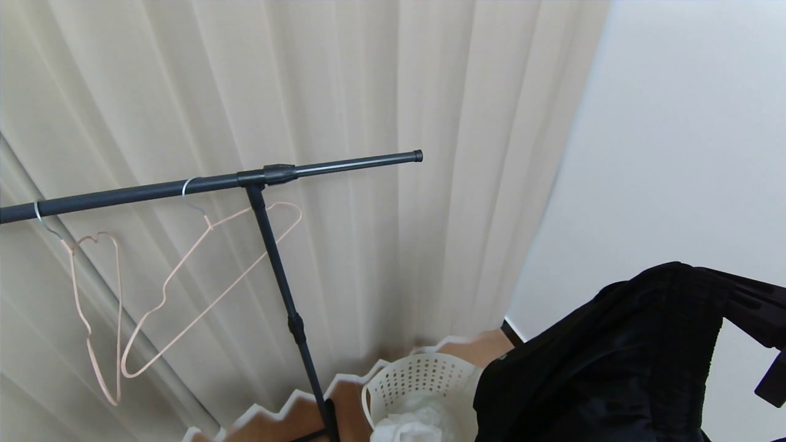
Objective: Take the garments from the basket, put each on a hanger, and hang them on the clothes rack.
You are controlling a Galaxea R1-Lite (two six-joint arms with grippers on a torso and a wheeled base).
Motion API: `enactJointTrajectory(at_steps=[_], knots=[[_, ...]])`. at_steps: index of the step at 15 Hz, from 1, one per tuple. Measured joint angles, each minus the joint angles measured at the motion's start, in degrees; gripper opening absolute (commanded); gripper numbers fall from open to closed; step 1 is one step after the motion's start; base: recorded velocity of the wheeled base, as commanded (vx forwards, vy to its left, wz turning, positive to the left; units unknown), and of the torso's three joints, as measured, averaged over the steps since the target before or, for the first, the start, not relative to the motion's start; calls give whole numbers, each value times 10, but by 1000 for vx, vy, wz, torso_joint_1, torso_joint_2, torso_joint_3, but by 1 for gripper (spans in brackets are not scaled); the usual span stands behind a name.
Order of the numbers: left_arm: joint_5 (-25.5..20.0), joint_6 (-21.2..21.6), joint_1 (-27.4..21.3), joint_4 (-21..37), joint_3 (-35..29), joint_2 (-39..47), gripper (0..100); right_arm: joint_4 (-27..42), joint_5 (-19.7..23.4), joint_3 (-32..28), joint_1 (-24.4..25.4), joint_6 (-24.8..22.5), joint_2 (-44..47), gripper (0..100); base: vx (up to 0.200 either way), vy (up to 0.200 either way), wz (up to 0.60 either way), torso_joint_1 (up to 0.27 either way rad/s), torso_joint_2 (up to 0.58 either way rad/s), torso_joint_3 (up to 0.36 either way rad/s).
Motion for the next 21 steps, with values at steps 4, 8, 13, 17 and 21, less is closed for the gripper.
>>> enactJointTrajectory(at_steps=[4, 8, 13, 17, 21], knots=[[0, 0, 0, 0, 0, 0, 100, 0, 0, 1, 1, 0, 0, 0, 0, 0, 0, 156, -353, -188], [0, 0, 0, 0, -1, 0, 100, -1, 1, 3, 1, -1, -2, 0, -150, 0, 0, 26, -30, -28], [-1, -1, 0, 0, -1, 0, 100, 0, -1, 5, 1, -1, -2, 0, -120, 0, 240, 1, -6, -1], [0, -1, 0, 0, -1, 0, 100, 0, -1, 10, 0, -3, -1, 0, 0, 0, 600, -2, 1, 4], [-1, -1, 0, 1, -1, 0, 100, -4, 0, 9, 1, -4, -2, 0, 0, 50, 300, 7, 5, 1]])
